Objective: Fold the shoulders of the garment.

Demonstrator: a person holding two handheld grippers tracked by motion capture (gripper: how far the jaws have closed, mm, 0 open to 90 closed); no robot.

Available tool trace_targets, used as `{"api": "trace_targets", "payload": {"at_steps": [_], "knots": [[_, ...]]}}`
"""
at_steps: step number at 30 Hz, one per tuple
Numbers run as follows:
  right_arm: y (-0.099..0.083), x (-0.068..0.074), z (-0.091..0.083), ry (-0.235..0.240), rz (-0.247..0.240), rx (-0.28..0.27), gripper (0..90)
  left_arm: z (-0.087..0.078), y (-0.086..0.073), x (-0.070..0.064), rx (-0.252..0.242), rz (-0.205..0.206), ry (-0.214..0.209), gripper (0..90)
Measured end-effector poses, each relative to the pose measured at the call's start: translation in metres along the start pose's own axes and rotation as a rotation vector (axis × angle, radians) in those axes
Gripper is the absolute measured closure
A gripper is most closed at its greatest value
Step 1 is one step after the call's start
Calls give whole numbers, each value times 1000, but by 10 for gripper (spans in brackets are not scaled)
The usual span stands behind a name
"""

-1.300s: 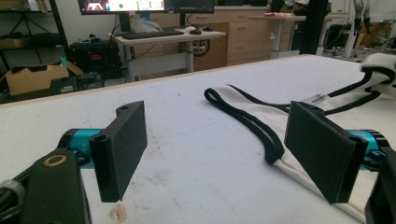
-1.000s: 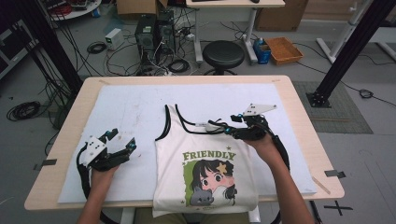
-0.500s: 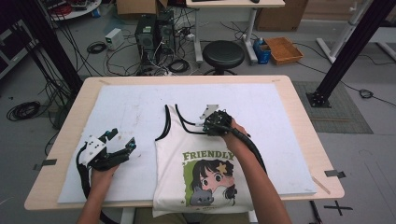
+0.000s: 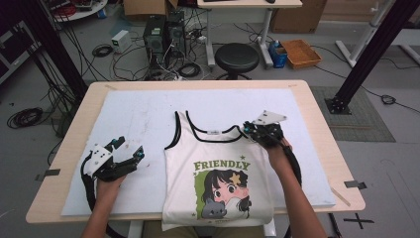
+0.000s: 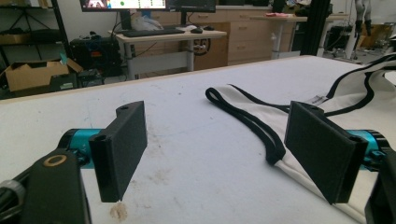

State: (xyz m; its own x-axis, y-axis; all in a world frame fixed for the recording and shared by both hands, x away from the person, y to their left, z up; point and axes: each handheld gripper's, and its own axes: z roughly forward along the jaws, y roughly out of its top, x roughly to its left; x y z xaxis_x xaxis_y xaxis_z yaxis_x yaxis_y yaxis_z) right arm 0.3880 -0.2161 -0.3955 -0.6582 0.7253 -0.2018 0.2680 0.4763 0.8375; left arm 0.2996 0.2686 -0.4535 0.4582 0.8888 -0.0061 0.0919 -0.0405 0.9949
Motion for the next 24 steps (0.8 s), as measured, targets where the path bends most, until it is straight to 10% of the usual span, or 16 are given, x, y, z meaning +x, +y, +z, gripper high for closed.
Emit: {"api": "trace_targets", "payload": {"at_steps": [6, 14, 20, 24], "knots": [[-32, 2, -25, 132, 85, -5, 783, 0, 0, -1, -1, 0, 4, 212], [-29, 13, -51, 76, 57, -69, 663, 0, 0, -1, 2, 11, 8, 212], [-41, 36, -22, 65, -49, 182, 665, 0, 0, -1, 2, 10, 10, 212], [-54, 29, -12, 159, 73, 230, 855, 0, 0, -1, 1, 6, 10, 212]]}}
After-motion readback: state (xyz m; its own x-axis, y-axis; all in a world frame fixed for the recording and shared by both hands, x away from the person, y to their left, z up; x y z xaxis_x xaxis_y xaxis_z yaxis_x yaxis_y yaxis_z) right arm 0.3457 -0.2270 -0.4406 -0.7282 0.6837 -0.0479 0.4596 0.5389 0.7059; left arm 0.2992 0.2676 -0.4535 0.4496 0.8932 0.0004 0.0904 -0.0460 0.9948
